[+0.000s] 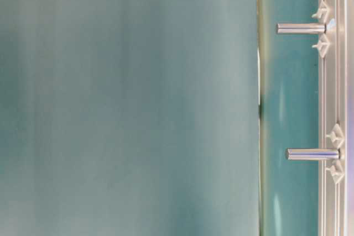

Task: Insert the large gear onto the shaft.
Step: 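Move the left gripper over the large blue gear's hub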

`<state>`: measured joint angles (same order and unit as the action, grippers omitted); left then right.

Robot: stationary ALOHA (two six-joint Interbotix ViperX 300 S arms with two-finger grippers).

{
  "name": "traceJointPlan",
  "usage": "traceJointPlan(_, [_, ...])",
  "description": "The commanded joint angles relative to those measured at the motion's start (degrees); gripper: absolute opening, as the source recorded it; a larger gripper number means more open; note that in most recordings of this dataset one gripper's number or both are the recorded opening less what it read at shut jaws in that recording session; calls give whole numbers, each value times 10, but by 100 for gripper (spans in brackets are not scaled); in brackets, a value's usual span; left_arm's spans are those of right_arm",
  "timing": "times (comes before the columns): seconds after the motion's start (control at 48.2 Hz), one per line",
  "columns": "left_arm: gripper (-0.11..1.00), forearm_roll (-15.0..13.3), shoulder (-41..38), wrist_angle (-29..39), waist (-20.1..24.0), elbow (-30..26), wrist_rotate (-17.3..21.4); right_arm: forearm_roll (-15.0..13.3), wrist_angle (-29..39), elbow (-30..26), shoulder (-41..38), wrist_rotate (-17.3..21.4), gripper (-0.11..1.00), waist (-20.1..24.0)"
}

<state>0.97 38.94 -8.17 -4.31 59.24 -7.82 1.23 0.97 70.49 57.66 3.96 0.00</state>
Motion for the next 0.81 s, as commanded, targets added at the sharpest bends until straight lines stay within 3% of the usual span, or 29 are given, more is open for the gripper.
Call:
traceJointPlan(0.0, [2, 1, -36, 28, -8, -40, 2, 1, 19, -18, -3, 4, 8, -1])
traceJointPlan(0.498, [2, 1, -201, 88, -21, -121, 2, 1, 70, -11, -4, 4, 8, -27])
traceJointPlan(0.788, [2, 2, -277, 164, -25, -186, 2, 1, 91, -8, -4, 5, 8, -32])
